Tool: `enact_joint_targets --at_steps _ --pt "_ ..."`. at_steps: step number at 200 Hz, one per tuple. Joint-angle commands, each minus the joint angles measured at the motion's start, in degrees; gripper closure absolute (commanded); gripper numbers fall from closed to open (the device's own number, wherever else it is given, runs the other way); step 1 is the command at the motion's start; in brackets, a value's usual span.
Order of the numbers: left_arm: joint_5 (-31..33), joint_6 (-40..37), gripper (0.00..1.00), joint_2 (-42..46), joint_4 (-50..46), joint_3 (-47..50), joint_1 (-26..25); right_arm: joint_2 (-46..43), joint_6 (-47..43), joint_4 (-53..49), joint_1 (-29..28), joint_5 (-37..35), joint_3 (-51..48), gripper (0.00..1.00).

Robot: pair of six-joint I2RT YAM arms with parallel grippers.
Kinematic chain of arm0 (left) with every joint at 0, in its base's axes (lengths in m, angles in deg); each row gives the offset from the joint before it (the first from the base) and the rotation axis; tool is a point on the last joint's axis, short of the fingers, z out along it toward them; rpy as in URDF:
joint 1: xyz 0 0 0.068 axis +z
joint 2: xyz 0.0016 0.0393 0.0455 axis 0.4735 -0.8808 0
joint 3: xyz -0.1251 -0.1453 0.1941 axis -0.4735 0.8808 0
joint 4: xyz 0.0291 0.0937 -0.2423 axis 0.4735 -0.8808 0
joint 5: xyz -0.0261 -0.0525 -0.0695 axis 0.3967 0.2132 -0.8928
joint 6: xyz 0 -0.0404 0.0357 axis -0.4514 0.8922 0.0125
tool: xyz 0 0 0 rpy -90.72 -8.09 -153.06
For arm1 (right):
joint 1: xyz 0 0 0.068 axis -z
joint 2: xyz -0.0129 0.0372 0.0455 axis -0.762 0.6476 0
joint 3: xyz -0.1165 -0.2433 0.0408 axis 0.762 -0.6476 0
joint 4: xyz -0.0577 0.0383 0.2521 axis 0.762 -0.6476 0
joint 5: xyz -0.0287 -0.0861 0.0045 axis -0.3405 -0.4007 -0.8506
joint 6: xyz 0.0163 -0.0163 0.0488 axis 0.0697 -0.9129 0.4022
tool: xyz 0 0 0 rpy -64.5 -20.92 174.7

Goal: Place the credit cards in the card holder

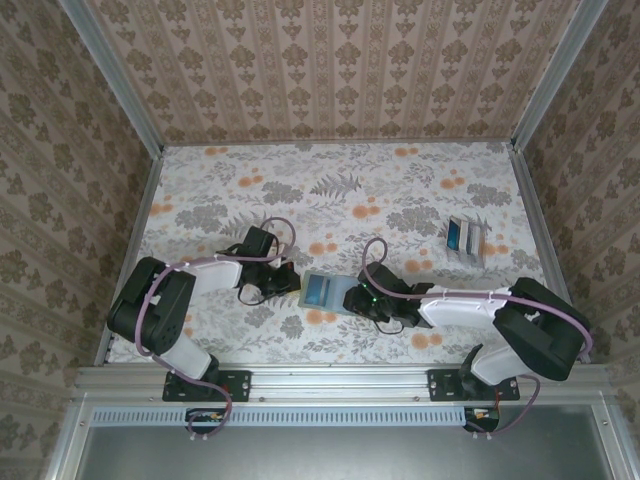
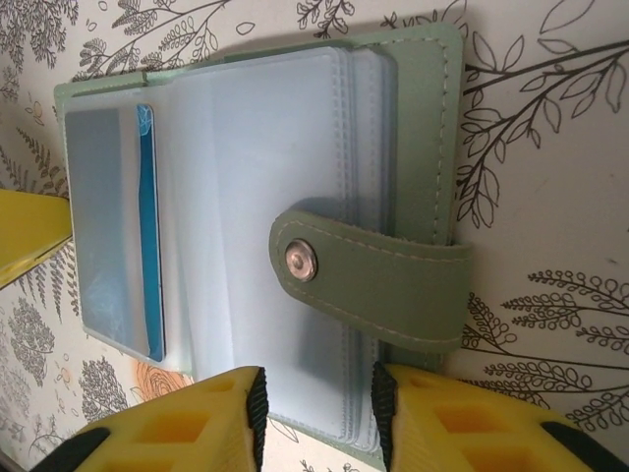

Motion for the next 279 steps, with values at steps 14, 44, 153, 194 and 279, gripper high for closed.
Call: enact_joint_targets --at_steps 14,44,153,194,279 --pt "-0.69 -0.62 0.98 -0.17 0.51 0.58 -0.82 1.73 0.71 -0.50 -0.89 -0.83 1.84 0.68" --pt "-0.40 -0.53 0.98 0.44 0.62 1.11 -0.87 0.53 -0.50 -3.02 -1.11 -1.76 3.05 0.70" --pt "-0.44 -0.81 0.98 -0.45 0.41 0.45 -0.87 -2.03 -1.80 -10.44 -1.22 -5.52 4.40 0.57" --pt "-0.66 -0.73 0.98 -1.20 0.33 -0.16 -0.87 -1.46 -2.32 -9.02 -1.21 -4.69 5.11 0.64" --pt "-0.61 -0.90 0.98 -1.48 -0.03 -0.56 -0.92 1.87 -2.70 -7.94 -1.15 -3.43 6.26 0.72"
